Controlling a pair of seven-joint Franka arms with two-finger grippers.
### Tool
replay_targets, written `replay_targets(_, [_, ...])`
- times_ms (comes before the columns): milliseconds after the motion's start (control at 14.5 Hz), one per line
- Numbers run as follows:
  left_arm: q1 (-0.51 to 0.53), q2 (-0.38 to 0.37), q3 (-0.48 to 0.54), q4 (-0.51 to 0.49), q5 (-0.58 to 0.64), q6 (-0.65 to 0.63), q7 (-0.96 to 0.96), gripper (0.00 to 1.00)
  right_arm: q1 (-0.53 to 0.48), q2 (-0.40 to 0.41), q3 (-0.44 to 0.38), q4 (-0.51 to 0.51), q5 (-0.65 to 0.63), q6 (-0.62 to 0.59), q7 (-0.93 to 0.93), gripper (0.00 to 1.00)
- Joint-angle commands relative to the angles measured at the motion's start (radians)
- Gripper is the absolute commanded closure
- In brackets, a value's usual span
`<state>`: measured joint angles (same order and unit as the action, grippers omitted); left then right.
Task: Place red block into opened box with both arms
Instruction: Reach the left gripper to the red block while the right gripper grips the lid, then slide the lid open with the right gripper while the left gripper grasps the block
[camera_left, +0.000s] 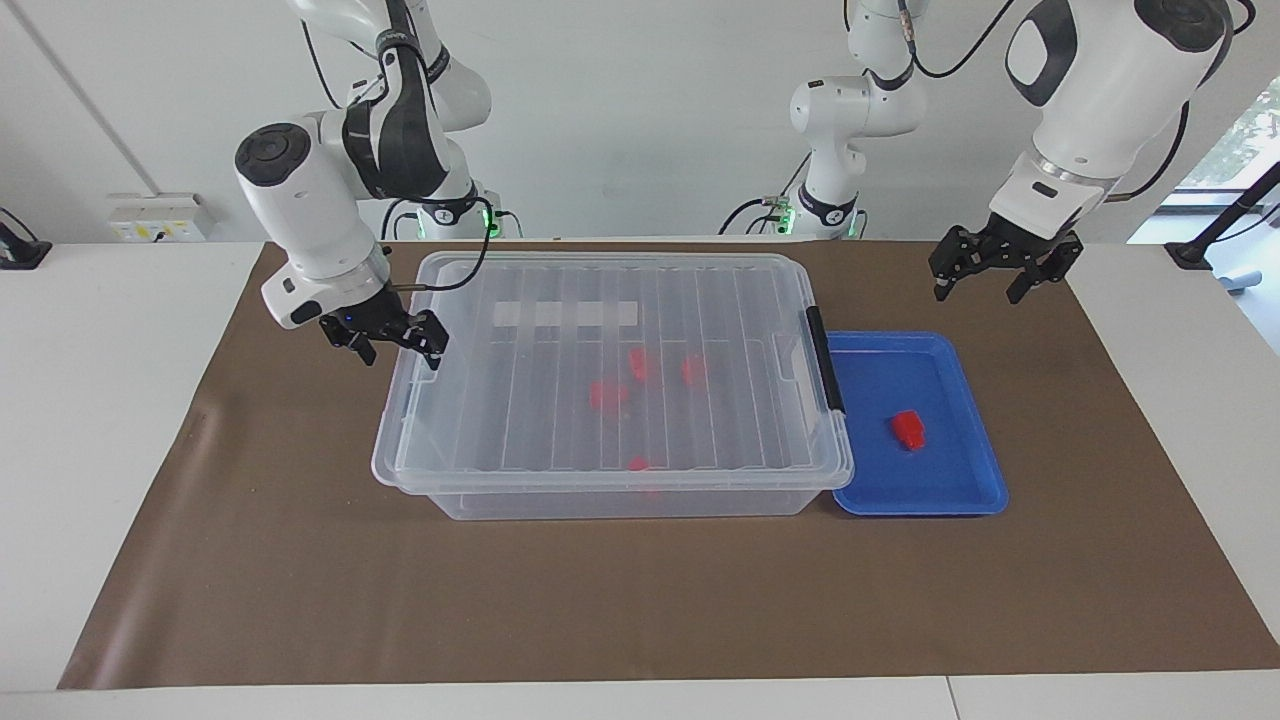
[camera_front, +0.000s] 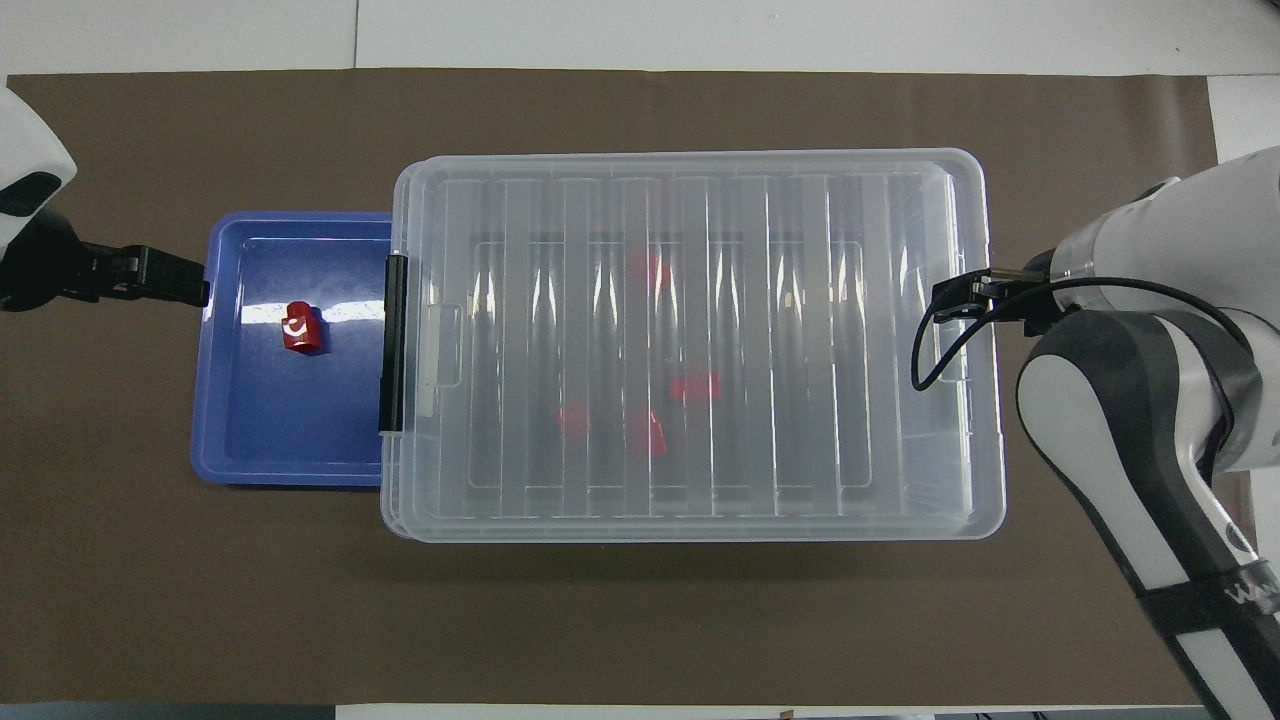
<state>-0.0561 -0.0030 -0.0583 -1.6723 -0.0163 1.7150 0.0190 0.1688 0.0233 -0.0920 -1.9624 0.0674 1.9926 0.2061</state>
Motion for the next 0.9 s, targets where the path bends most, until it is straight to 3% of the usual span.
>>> replay_targets(0, [0.012,-0.029,-0.005,-0.111,-0.013,0.113,0.016,0.01,-0.017,-0.033,0.006,-0.046,-0.008,0.028,-0.033,0.0])
replay_targets(345, [0.004,-0.017,-0.005,-0.311,-0.013,0.322,0.006,0.0,-0.07,-0.036,0.008,-0.061,-0.018,0.034,-0.137,0.0])
replay_targets(828, [0.001,0.112,-0.005,-0.455,-0.013,0.65,-0.099,0.0,-0.139,-0.037,0.005,-0.069,-0.018,0.052,-0.278,0.0])
